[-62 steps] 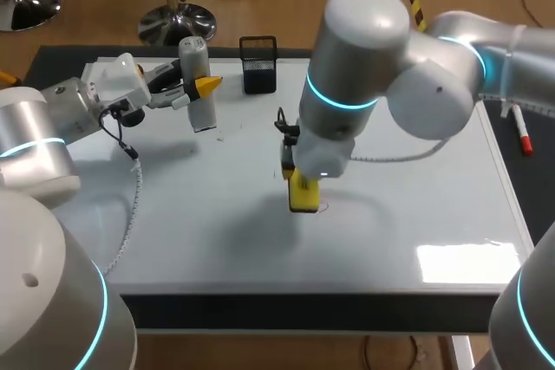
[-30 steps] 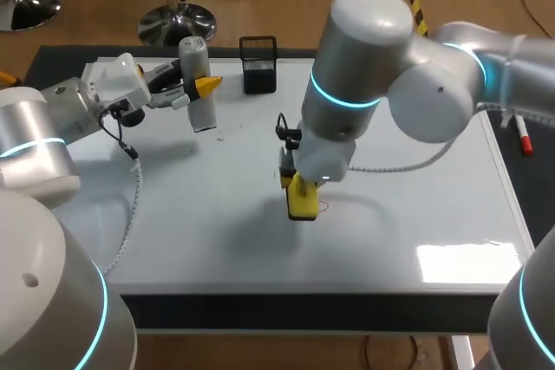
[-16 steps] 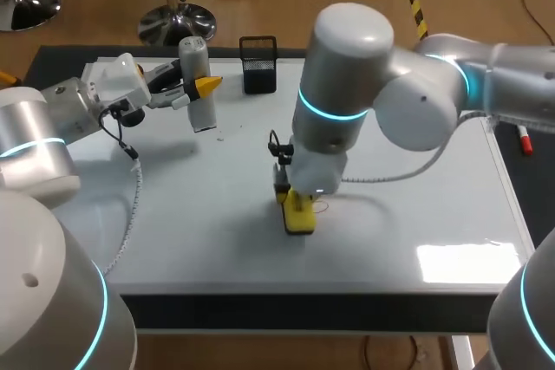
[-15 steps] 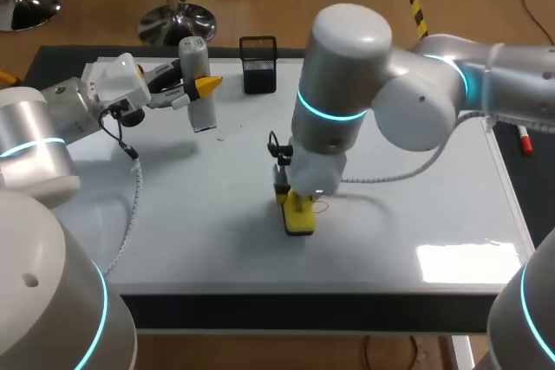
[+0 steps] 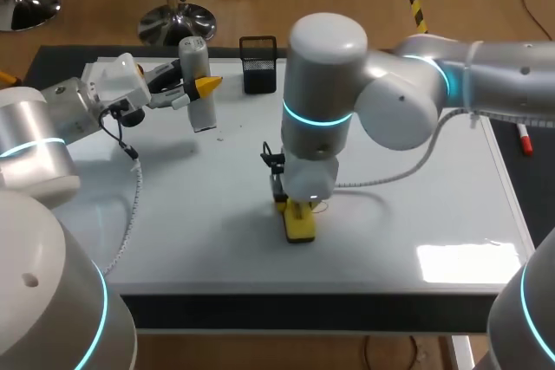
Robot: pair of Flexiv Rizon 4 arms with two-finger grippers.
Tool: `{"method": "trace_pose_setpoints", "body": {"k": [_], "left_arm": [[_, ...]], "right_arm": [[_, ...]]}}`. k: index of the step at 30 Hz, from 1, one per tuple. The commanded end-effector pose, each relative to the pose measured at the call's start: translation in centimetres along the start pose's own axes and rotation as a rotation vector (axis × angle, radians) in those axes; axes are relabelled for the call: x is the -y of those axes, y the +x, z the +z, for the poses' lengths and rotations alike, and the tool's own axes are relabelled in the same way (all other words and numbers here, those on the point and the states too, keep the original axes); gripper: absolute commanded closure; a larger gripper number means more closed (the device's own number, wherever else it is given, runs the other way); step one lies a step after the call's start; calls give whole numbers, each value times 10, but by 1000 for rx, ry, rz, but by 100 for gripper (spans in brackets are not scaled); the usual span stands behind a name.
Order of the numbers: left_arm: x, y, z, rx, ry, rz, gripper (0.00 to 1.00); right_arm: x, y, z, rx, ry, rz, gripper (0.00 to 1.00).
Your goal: Pick up the inspection probe, press it on each red-marked spot on the whiteboard one by one, put down the probe, pick up the eraser, and wipe off all the red marks.
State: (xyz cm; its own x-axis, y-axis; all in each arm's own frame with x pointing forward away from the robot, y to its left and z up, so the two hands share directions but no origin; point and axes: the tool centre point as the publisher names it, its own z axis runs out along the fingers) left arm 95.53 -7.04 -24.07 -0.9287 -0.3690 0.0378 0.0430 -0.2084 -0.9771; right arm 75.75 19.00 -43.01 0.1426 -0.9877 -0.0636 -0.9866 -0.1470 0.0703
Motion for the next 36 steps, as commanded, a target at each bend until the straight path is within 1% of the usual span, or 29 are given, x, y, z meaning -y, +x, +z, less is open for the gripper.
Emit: {"method": "trace_pose_setpoints", "body": {"k": [1,2,13,31,36], "left_arm": [[0,0,1,3,1,1,100],[0,0,1,3,1,1,100],[0,0,1,3,1,1,100],[0,0,1,3,1,1,100],[0,0,1,3,1,1,100]], "right_arm": [[1,3,1,-31,-1,2,100],[1,4,2,-42,-2,3,100],[-2,26,12,-47,-26,36,100],[-7,76,17,-76,-57,110,100],[-8,83,17,-85,-61,116,100]]}}
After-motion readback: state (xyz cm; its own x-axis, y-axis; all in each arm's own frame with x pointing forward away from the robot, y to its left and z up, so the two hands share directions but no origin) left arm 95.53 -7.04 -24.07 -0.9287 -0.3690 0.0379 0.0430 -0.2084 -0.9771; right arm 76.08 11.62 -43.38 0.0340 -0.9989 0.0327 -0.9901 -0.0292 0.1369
